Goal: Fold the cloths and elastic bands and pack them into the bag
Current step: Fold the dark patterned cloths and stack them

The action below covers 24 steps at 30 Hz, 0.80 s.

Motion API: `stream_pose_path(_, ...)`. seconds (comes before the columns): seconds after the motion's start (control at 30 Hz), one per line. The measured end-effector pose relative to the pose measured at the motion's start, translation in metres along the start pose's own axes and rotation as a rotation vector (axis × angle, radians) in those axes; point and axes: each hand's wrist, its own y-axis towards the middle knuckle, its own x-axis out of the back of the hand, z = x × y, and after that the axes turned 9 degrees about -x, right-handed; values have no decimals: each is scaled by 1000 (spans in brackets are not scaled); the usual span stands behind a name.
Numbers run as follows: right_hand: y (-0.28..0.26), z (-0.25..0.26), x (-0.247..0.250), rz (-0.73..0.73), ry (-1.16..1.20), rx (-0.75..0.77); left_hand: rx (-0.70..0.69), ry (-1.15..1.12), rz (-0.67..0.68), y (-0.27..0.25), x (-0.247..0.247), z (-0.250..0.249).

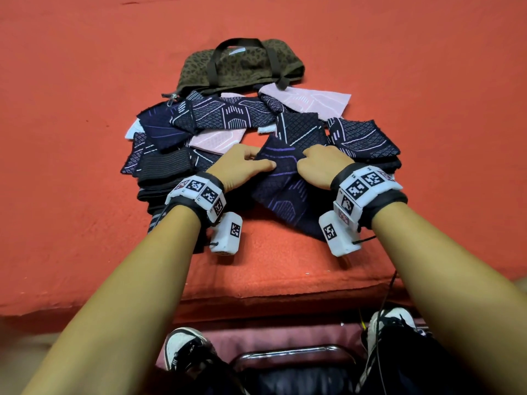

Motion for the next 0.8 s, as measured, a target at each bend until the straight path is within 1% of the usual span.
stream_pose_path(0.07,-1,-1,-1,-23,-29,-21,20,-18,19,0,0,-2)
stream_pose_path(0.1,-1,-2,-3,-43,-56,-19,36,7,33,0,0,-1)
stream_pose_path(0.23,-3,1,-19,-104,-107,42,95,291,78,0,6,0)
stream_pose_path(0.3,-5,5,-24,-168,-76,50,136,346,86,-1,8,-1)
stream_pose_path(0.37,-7,9,-27,-201,-78,63,184,343,125,-6,10,-2)
stream_pose_path(0.43,-7,12,-33,-110,-77,103,226,281,195,-11,9,-6)
stream_pose_path(0.5,-10,15,-41,-10,-56,133,236,244,224,-15,7,-13)
stream_pose_path(0.67,-11,18,-47,61,-59,216,182,135,160,-13,0,-20)
stream_pose_path(0.8,-13,17,-43,114,-107,237,175,48,139,-11,0,-14)
